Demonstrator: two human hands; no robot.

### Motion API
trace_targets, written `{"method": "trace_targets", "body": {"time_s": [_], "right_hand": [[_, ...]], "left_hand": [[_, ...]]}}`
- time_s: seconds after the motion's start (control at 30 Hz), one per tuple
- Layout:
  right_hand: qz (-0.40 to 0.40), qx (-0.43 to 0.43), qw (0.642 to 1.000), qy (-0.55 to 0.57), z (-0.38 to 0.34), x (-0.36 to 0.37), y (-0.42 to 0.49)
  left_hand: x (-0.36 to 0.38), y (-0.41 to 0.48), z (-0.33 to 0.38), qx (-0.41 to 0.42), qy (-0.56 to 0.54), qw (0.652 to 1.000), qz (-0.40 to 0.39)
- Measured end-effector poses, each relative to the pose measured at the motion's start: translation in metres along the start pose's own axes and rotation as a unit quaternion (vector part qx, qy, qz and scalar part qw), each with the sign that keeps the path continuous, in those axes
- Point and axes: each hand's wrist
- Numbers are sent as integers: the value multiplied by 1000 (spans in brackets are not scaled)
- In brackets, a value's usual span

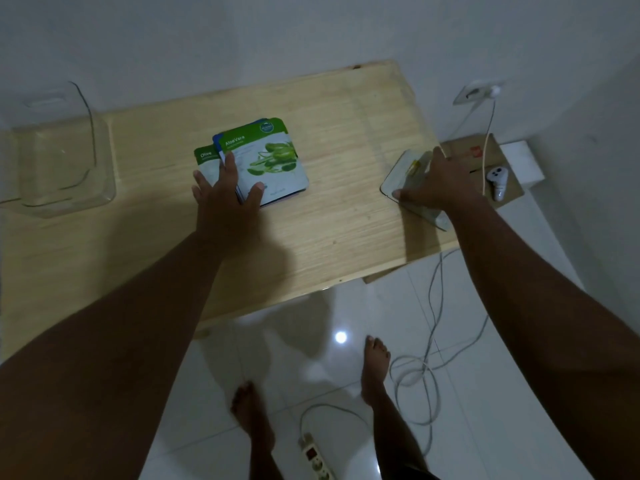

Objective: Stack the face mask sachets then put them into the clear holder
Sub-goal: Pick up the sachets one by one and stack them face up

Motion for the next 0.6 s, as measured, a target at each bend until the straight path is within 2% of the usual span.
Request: {"method": "trace_targets", "body": {"time_s": [0.13, 0.2, 0.37, 0.47, 0.6], "right_hand": [[31, -42, 996, -74, 1, -10, -5], [33, -46, 996, -64, 4, -12, -6], [-1, -55, 996, 67, 3, -18, -6], [-27, -98, 980, 170, -14, -21, -12], [17, -162, 958, 238, -60, -20, -15]], "left_hand": [[0, 0, -2, -1, 4, 1000, -2], [-1, -1, -1, -2, 3, 1000, -3], [-5, -2, 2, -1, -4, 1000, -3], [-7, -3, 5, -8, -9, 1000, -10], [-12, -3, 5, -7, -13, 1000, -20]]}}
Point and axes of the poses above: each hand's wrist, its own y-axis towards the middle knuckle, its own x-axis out of the palm, z = x × y, and after that the axes turned 1 degree about -y, right-handed
